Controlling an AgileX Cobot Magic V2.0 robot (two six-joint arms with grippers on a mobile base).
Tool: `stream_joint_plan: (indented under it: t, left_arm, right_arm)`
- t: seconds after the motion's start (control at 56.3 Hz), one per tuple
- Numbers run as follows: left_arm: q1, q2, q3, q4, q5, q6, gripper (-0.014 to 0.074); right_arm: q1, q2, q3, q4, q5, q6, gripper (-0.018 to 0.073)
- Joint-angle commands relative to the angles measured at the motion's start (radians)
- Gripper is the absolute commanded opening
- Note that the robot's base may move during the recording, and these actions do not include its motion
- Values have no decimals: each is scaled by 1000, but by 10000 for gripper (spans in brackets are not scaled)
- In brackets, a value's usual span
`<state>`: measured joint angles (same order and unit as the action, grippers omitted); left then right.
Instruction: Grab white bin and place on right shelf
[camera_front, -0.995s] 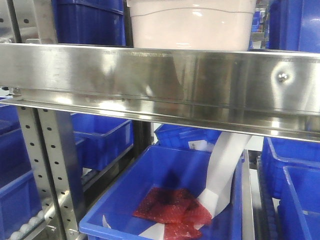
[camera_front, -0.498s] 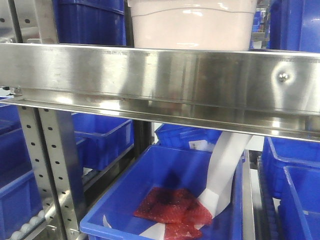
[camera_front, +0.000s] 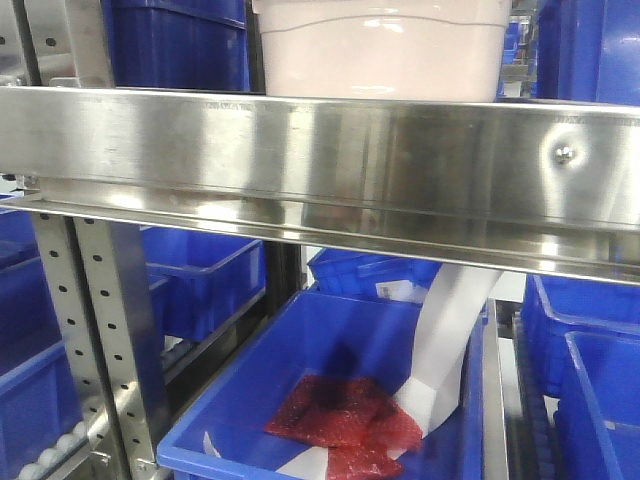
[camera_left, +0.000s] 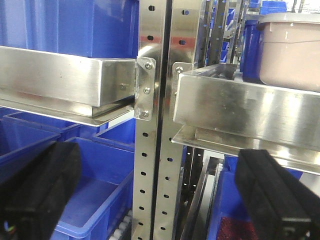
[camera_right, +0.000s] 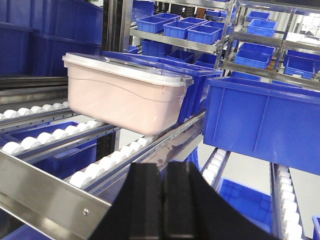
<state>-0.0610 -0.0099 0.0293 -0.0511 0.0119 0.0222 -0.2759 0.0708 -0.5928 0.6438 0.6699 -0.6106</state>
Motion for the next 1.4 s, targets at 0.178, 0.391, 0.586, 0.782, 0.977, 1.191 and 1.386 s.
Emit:
stream_joint_plan:
  t: [0.178, 0.391, 0.586, 0.782, 0.977, 1.191, 1.386]
  left_arm:
    - [0, -15, 6, 2, -96, -4, -119]
    - [0, -15, 6, 2, -96, -4, -119]
    - [0, -15, 6, 2, -96, -4, -119]
    - [0, -15, 6, 2, -96, -4, -119]
    - [0, -15, 6, 2, -96, -4, -119]
    - [0, -15, 6, 2, -96, -4, -119]
    - [0, -15, 6, 2, -96, -4, -119]
  right_arm:
    - [-5, 16, -21, 30, -81, -1, 74]
    - [-5, 16, -21, 30, -81, -1, 74]
    - [-5, 16, -21, 14, -81, -1, 74]
    - [0, 10, 33, -207, -143, 121, 74]
    - [121, -36, 158, -528, -347, 509, 74]
    - [222, -36, 320, -697, -545, 637, 74]
    - [223, -49, 484, -636, -685, 637, 74]
